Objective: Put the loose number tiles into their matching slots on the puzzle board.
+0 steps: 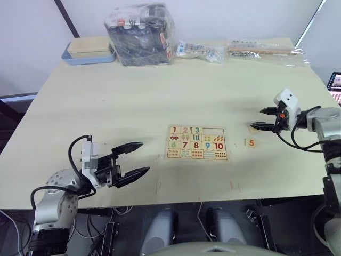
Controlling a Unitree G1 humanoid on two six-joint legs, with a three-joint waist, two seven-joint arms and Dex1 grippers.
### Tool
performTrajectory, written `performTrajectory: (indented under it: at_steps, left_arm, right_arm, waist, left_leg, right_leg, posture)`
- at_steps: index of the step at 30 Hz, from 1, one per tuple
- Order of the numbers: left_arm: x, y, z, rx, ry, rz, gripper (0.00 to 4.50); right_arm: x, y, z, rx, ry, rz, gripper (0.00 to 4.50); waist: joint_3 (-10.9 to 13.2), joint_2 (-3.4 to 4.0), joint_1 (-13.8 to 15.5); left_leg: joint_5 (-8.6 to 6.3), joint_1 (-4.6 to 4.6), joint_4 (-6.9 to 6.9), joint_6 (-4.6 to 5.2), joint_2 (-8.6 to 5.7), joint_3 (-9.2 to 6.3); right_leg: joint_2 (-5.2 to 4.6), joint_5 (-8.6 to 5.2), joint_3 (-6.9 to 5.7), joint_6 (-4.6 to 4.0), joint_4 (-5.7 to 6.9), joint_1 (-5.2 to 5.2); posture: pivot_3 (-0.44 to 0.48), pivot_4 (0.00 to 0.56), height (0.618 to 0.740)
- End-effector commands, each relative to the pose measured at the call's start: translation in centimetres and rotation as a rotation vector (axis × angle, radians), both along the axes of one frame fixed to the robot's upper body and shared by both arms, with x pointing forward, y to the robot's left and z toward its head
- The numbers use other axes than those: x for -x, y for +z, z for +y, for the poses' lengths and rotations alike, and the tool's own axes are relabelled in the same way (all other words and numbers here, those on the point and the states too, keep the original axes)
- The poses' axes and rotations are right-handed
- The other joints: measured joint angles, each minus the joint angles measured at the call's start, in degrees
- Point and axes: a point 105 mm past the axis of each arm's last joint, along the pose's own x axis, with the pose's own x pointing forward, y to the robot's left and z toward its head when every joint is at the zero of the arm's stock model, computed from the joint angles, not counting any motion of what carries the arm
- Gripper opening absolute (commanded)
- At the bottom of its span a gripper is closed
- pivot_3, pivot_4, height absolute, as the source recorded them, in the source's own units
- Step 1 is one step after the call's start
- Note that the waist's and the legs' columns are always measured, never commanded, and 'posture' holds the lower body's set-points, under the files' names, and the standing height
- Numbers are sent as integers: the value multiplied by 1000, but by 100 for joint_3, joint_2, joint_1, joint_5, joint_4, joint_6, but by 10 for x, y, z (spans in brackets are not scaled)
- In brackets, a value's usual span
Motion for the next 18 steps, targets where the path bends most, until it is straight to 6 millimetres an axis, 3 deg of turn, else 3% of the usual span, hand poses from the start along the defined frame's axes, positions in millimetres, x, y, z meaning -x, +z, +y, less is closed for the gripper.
performTrajectory:
  at_steps: [1, 8, 18]
  left_arm:
    - [3, 11, 2, 11, 5, -42, 4500]
    - [6, 16, 3, 12, -4, -49, 4500]
    - [7, 18, 4, 9, -10, -51, 4500]
  right_arm:
    - [5, 14, 2, -65, -97, -43, 4462]
    - [23, 4, 15, -120, -299, -64, 4462]
    - [25, -12, 19, -129, -587, -108, 4462]
  waist:
    - [-1, 2, 1]
    - [-4, 9, -10]
    - [-5, 9, 3]
  left_leg:
    - [-1, -3, -1, 1, 0, -1]
    - [-1, -19, 1, 1, -1, -14]
    - [0, -19, 7, 2, -4, -3]
  right_leg:
    - [-2, 0, 3, 0, 0, -3]
    - [-4, 4, -3, -6, 3, -16]
    - [33, 5, -21, -7, 2, -16]
  posture:
    - [0, 150, 740]
    - [0, 150, 740]
    - [0, 150, 740]
